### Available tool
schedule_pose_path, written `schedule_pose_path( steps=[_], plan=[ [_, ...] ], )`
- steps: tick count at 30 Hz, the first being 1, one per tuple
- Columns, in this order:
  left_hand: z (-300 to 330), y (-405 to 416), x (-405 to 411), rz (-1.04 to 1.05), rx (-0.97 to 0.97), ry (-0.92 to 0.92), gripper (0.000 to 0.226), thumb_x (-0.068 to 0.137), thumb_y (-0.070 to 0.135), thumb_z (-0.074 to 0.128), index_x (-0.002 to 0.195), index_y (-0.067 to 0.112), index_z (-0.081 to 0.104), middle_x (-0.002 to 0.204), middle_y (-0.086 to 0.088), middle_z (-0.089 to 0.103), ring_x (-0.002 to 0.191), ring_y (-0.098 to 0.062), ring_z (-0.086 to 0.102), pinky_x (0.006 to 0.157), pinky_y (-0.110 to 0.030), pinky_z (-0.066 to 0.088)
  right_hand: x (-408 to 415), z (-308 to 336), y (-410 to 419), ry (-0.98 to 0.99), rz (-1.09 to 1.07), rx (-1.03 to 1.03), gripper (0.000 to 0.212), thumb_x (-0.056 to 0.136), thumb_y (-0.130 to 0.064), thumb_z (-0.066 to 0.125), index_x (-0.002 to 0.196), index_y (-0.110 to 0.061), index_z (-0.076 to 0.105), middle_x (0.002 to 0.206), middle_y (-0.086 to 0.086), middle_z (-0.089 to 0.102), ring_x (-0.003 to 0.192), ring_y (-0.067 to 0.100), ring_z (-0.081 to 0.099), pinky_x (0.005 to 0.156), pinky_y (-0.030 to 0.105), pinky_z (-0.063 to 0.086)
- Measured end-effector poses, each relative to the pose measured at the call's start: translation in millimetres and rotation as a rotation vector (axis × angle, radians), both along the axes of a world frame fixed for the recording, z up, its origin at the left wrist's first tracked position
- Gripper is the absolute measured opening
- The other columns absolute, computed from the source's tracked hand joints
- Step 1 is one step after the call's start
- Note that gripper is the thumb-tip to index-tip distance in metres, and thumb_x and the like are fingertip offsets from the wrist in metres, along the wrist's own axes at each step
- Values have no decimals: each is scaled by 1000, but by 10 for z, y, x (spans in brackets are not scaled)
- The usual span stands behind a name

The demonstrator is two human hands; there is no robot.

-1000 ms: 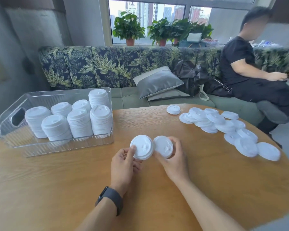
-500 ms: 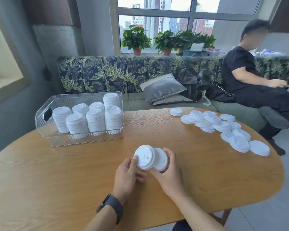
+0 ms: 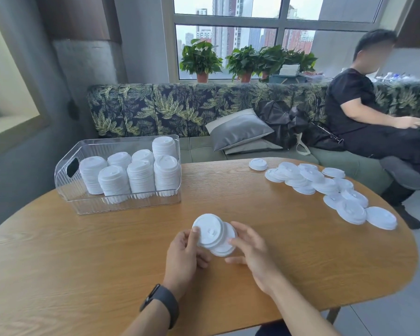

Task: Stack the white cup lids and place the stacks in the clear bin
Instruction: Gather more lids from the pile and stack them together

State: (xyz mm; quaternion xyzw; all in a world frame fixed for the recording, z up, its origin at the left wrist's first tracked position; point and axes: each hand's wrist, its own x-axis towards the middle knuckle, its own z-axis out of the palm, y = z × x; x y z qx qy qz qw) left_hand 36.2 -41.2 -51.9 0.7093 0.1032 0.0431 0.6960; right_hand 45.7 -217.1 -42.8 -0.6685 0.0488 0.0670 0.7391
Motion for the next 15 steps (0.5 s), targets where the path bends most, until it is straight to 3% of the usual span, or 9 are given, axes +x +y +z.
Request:
schedule_pose_path(
  steps=[5, 10, 15],
  plan=[
    [-14, 4, -4, -19, -1, -12, 37, 106, 45, 50, 110, 10, 63, 69, -17, 74, 59, -28, 66, 64, -42, 56, 38, 43, -35, 91, -15, 141, 26, 102, -7, 58, 126, -10, 66, 113, 9, 78, 97, 26, 77, 58, 34, 60],
    [-7, -9, -28, -74, 64, -26, 38, 107, 46, 48, 108, 12, 65, 68, -16, 73, 58, -24, 66, 60, -33, 55, 50, 54, -41, 100, 16, 162, 26, 102, -10, 59, 127, -10, 67, 113, 9, 78, 97, 26, 76, 61, 30, 58],
    [-34, -25, -22, -93, 120, -42, 39, 106, 47, 48, 103, 13, 66, 66, -14, 73, 58, -24, 66, 61, -37, 56, 54, 56, -44, 95, 37, 165, 24, 103, -11, 59, 124, -11, 69, 112, 10, 78, 93, 23, 76, 65, 29, 58]
  ],
)
